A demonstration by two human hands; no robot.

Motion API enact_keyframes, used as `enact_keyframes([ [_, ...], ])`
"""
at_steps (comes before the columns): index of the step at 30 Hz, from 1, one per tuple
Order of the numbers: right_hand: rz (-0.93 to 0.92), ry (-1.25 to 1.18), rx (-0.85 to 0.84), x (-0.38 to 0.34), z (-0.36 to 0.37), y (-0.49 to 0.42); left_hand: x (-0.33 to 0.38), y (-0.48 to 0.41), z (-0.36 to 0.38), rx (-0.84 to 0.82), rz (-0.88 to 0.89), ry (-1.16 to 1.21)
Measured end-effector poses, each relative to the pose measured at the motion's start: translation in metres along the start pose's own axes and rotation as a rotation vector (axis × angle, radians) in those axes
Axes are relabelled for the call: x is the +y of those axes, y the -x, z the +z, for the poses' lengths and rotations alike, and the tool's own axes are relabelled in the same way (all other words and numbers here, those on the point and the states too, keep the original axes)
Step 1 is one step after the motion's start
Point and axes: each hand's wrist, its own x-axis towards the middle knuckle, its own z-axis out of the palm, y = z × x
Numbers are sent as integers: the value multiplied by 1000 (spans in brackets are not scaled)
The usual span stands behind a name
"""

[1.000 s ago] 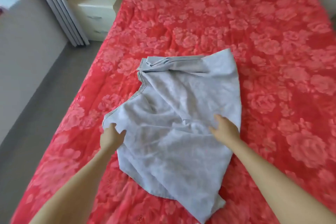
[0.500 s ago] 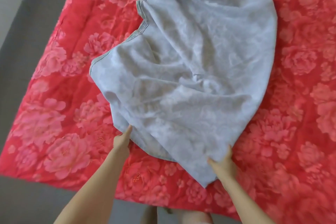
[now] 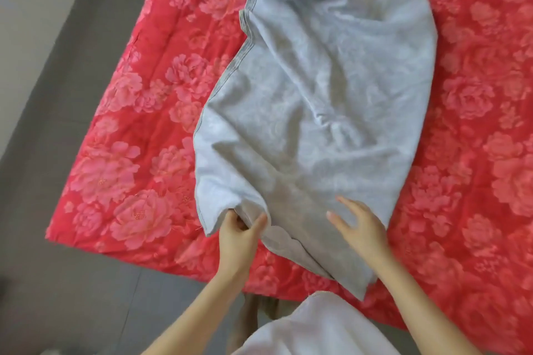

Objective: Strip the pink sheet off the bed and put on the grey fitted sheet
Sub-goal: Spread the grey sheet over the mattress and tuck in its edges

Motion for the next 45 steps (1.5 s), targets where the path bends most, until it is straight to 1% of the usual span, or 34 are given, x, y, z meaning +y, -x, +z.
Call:
enact_keyframes([
  [1,-66,-258,-147,-34,1,8,7,14,-1,-28,71,7],
  [2,-127,-394,-318,-64,2,18,14,25,-4,-59,129,29],
  [3,-191,-402,-448,-88,4,29,21,32,-7,-95,159,60],
  [4,-262,-372,-511,-103,5,37,28,34,-13,-130,169,91],
  [5,-314,-357,-501,-112,7,40,35,33,-20,-170,171,105],
  [6,-332,-379,-451,-119,6,42,41,30,-27,-213,186,84],
  [8,-364,-384,-354,-127,4,42,49,19,-41,-248,307,-96],
  [10,-375,-318,-318,-132,3,42,51,7,-50,-181,499,-387],
  [11,-359,-326,-309,-134,4,42,51,3,-50,-139,569,-493],
  [12,-339,-356,-307,-136,6,44,51,2,-47,-109,610,-506],
  [13,-314,-405,-313,-137,7,46,58,5,-43,-115,568,-414],
  [14,-271,-456,-324,-138,5,49,68,9,-39,-156,451,-205],
  [16,-171,-541,-382,-139,0,57,83,6,-33,-182,145,255],
  [17,-132,-561,-413,-137,-2,60,86,3,-30,-170,35,403],
  [18,-108,-562,-443,-133,-4,62,86,-1,-27,-157,-27,456],
  [20,-78,-526,-495,-127,-7,67,83,-2,-16,-143,-92,463],
  [23,-42,-515,-531,-121,-7,70,76,5,0,-103,-39,265],
  [24,-25,-572,-508,-122,-8,69,76,9,1,-109,-9,237],
  [26,30,-783,-426,-131,-11,66,73,15,0,-160,38,238],
  [27,59,-874,-367,-137,-13,62,72,17,-2,-182,65,236],
  [28,71,-912,-297,-142,-15,57,71,20,-5,-208,106,212],
  [30,-2,-883,-161,-155,-19,54,68,30,-10,-266,219,145],
  [32,-98,-782,-32,-164,-18,56,68,39,-14,-302,299,75],
  [34,-166,-663,57,-167,-15,58,70,44,-20,-322,334,38],
  [35,-197,-615,75,-167,-14,59,72,46,-23,-338,331,54],
  [36,-227,-586,74,-168,-13,61,75,48,-26,-361,314,102],
  [39,-307,-582,1,-172,-14,68,89,54,-37,-409,226,342],
  [43,-407,-514,-34,-177,-16,76,99,52,-49,-381,156,359],
  [45,-445,-455,-50,-180,-17,82,102,51,-51,-340,168,317],
])
